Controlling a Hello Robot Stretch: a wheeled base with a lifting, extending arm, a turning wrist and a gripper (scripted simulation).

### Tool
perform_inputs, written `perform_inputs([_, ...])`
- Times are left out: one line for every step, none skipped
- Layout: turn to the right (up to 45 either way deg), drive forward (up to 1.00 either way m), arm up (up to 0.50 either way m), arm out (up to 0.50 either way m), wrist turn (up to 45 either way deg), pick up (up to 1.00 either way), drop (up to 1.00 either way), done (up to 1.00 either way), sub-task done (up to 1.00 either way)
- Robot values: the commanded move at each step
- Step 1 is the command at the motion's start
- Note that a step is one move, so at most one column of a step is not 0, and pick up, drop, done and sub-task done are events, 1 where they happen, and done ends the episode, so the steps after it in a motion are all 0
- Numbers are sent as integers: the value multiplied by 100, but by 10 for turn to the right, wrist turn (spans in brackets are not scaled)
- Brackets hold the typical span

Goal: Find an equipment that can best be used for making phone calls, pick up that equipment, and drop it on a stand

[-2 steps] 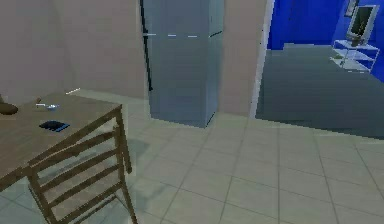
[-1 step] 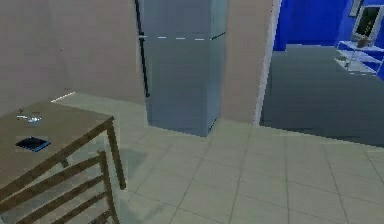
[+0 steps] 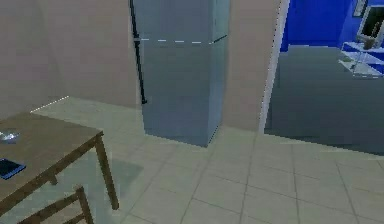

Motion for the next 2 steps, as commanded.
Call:
perform_inputs([450, 0, 0, 0, 0, 0, 0, 0, 0])
perform_inputs([60, 0, 0, 0, 0, 0, 0, 0, 0])
